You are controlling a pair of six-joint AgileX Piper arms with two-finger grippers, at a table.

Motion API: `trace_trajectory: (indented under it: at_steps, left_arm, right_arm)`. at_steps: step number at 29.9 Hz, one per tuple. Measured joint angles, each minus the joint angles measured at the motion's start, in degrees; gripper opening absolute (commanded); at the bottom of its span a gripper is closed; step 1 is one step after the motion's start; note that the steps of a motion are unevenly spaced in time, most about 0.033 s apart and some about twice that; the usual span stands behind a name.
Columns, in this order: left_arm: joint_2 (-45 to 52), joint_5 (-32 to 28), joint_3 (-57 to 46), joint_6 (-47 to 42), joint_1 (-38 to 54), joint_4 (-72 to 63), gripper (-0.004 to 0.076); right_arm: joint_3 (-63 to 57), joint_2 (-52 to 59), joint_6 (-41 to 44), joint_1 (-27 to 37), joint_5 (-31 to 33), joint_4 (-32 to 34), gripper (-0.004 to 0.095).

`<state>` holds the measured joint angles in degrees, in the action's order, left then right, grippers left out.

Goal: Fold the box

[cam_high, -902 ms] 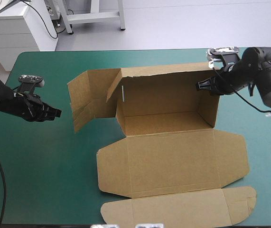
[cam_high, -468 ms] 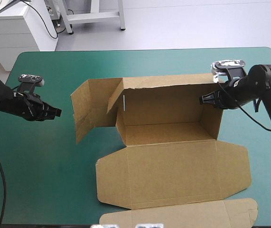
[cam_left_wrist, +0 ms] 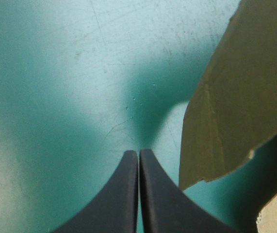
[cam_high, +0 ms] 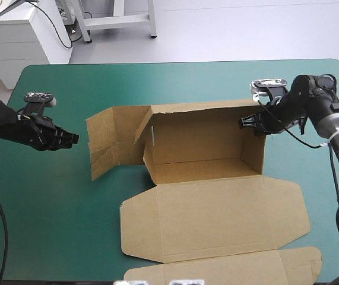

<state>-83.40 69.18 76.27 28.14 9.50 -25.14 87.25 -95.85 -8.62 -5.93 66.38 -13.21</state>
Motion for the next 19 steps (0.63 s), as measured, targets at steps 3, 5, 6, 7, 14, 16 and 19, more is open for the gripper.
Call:
trace_trajectory:
  at_steps: [3,5,6,7,14,16,19]
  left_arm:
    - [0.0,0.04,0.0,0.0,0.0,-0.18,-0.0008]
    - [0.0,0.1,-0.05,0.0,0.0,-0.18,-0.0008]
    - [0.0,0.32,-0.05,0.0,0.0,-0.18,-0.0008]
    - [0.0,0.37,-0.05,0.0,0.0,-0.18,-0.0008]
    - [0.0,0.64,-0.05,0.0,0.0,-0.18,-0.0008]
    - [0.0,0.64,-0.05,0.0,0.0,-0.18,-0.0008]
    - [0.0,0.59,-0.05,0.0,0.0,-0.18,-0.0008]
  right_arm:
    - [2.54,-2.21,-0.41,0.0,-0.37,-0.17,-0.0014]
    - [4.06,-4.05,-0.53,0.0,-1.91,-0.62,-0.0014]
    - [4.78,-5.01,-0.57,0.0,-2.91,-0.95,-0.0014]
    - [5.44,-5.77,-0.71,0.0,-3.67,-1.19,-0.0015]
    - [6.78,-9.24,-0.77,0.0,-8.56,-1.83,-0.0013]
    - [6.97,-9.88,-1.64,0.0,-9.14,-2.3,-0.0003]
    - [7.1,-10.71,-3.25,0.0,-9.99,-3.22,0.0076]
